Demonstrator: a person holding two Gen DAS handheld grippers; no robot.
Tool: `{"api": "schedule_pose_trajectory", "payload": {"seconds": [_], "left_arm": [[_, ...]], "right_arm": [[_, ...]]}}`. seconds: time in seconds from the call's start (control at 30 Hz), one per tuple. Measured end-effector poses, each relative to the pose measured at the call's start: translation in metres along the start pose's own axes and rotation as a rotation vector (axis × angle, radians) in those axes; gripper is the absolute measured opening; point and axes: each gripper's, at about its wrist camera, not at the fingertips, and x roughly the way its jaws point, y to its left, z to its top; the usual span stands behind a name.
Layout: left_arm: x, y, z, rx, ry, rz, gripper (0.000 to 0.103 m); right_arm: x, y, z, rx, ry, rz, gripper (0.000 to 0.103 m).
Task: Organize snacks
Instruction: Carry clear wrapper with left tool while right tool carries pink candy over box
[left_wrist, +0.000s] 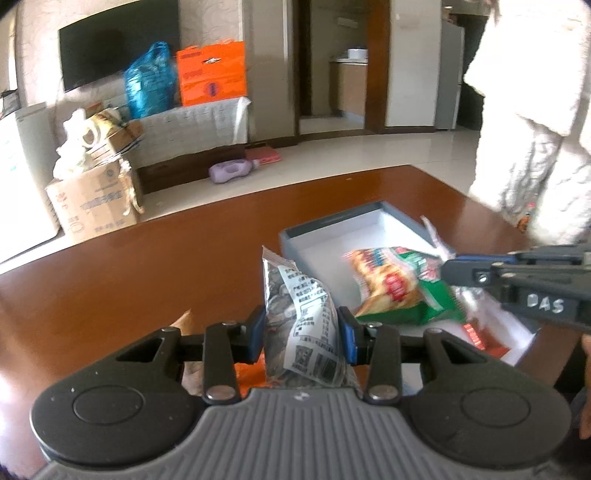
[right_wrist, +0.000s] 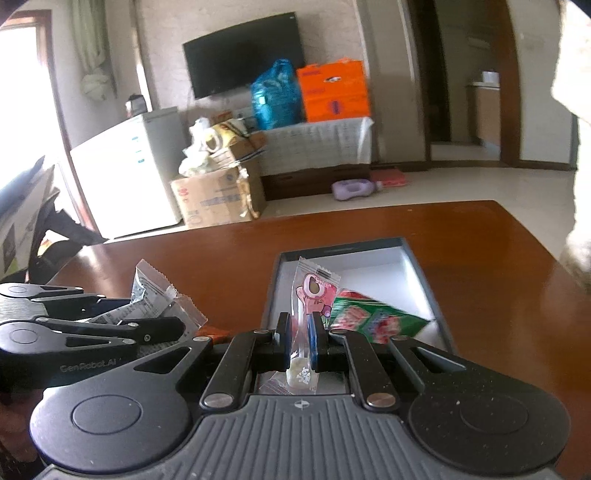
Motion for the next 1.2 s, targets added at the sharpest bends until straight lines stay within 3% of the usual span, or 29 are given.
{"api": "schedule_pose_trajectory", "payload": {"seconds": [0.4,0.77,1.2], "left_arm": [[0.018,-0.070,0.018,0.058,0.001,-0.083,0.038],[0.030,-0.078,0.014,0.071,0.018,-0.095,0.038],[0.050,-0.088,-0.004,0.056,0.080,-0.116,0.038]], "right_arm": [[-0.002,-0.028,-0.008,0.044,0.016,-0.042,0.012],[-0.001,-0.037,-0.009,0.065,0.018,-0.052,0.012],[0.017,-0.042,-0.009,0.048,0.082,-0.056,0.012]]}}
